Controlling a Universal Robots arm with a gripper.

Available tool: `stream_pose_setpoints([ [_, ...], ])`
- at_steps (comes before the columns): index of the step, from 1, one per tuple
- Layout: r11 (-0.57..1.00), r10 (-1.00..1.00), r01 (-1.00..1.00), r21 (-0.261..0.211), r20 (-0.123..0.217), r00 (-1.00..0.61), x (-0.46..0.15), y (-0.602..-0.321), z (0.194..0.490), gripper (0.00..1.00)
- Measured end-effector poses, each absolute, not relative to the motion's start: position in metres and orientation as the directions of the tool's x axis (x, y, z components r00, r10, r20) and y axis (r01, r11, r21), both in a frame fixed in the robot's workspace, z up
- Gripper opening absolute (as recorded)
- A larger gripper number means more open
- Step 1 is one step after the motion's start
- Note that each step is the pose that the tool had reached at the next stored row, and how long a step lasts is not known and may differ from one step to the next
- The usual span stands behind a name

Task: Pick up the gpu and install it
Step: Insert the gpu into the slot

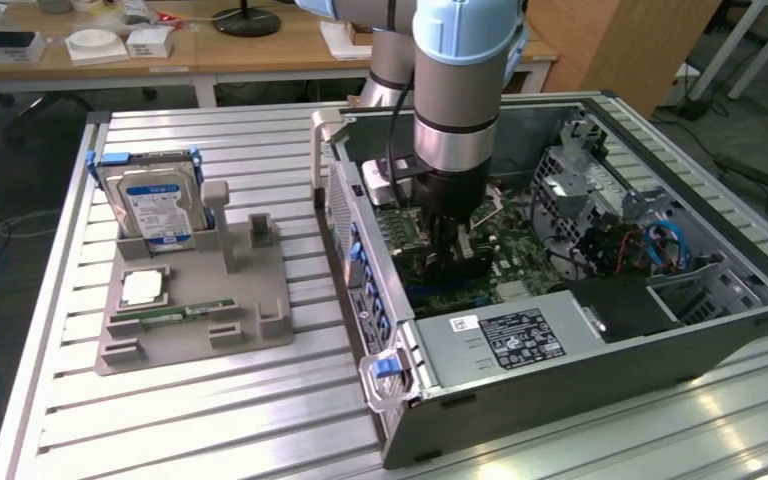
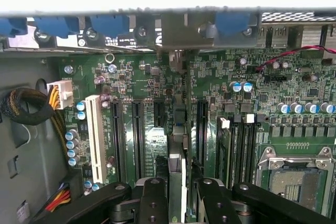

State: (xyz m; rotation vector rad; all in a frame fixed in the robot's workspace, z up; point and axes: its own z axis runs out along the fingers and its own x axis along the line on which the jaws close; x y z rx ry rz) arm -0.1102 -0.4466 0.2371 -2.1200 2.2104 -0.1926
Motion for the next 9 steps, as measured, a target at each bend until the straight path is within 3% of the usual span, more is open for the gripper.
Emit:
stream_pose_setpoints([
  [9,0.039,-0.998,-0.989,-0.141,0.034,-0.044,-0.11,-0.4466,0.2355,0.26],
])
